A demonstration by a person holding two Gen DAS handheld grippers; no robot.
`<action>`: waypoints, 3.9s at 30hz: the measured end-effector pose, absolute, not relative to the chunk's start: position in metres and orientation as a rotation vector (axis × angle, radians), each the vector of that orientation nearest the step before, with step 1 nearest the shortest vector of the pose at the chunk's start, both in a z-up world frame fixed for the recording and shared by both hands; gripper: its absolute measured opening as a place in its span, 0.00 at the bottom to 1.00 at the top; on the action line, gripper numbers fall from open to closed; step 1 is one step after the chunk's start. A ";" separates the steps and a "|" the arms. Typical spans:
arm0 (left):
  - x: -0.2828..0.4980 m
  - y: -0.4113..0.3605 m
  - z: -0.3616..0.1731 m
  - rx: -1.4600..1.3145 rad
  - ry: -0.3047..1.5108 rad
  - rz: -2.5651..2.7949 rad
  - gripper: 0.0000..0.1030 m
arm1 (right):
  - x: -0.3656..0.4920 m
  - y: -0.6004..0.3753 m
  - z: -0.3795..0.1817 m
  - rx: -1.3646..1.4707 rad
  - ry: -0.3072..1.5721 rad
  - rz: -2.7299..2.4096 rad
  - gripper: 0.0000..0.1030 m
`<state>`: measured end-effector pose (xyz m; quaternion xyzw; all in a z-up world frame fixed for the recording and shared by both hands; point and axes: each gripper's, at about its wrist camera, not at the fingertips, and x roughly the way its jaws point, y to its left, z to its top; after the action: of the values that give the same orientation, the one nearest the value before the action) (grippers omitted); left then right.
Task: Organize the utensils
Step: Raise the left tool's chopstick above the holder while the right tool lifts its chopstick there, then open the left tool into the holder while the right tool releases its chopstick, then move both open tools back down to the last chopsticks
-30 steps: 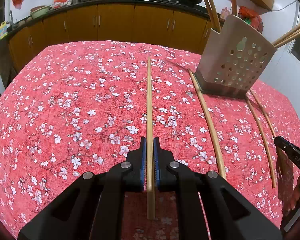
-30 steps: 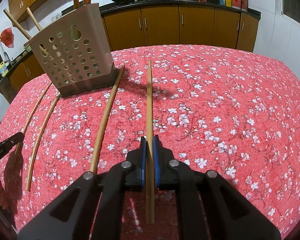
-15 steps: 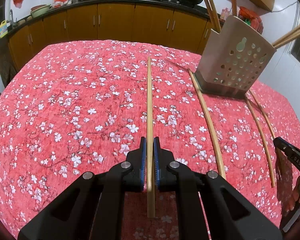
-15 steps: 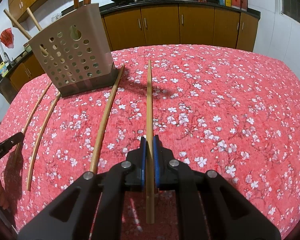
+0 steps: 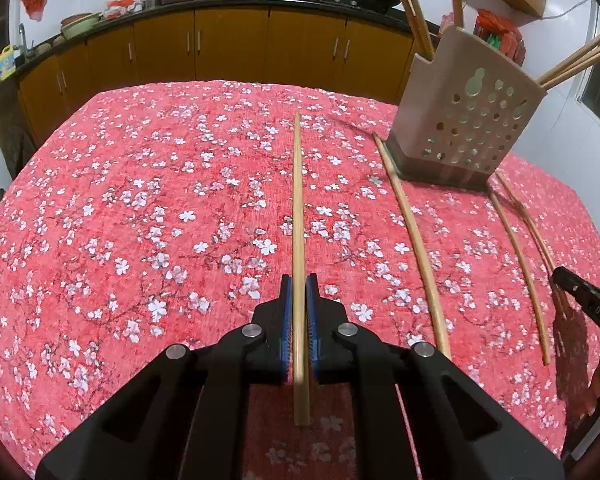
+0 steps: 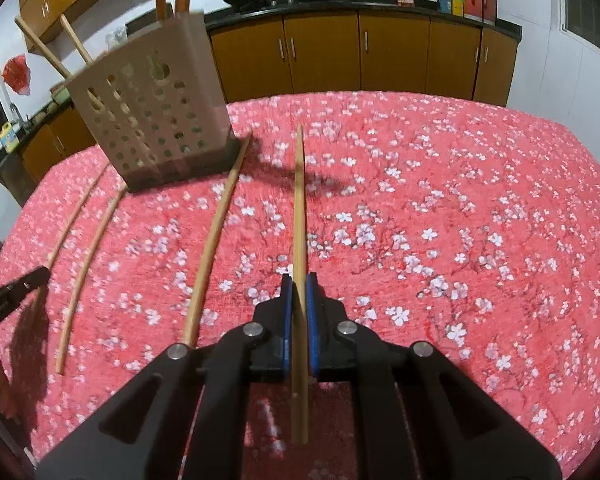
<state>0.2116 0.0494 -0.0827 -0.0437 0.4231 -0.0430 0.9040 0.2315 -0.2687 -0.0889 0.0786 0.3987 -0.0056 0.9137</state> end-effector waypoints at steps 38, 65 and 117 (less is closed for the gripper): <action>0.192 0.048 0.089 -0.093 0.470 -0.172 0.07 | 0.197 -0.251 0.109 0.165 0.338 0.167 0.08; 0.259 -0.009 0.150 -0.244 0.209 -0.182 0.07 | 0.296 -0.230 0.129 0.193 0.222 0.113 0.08; 0.194 0.011 -0.056 -0.095 0.796 -0.183 0.31 | 0.232 -0.206 -0.097 0.073 0.889 0.096 0.10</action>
<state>0.1941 0.0108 -0.0558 -0.0463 0.3868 -0.0890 0.9167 0.2315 -0.2057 -0.0968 0.0355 0.4296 0.0464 0.9012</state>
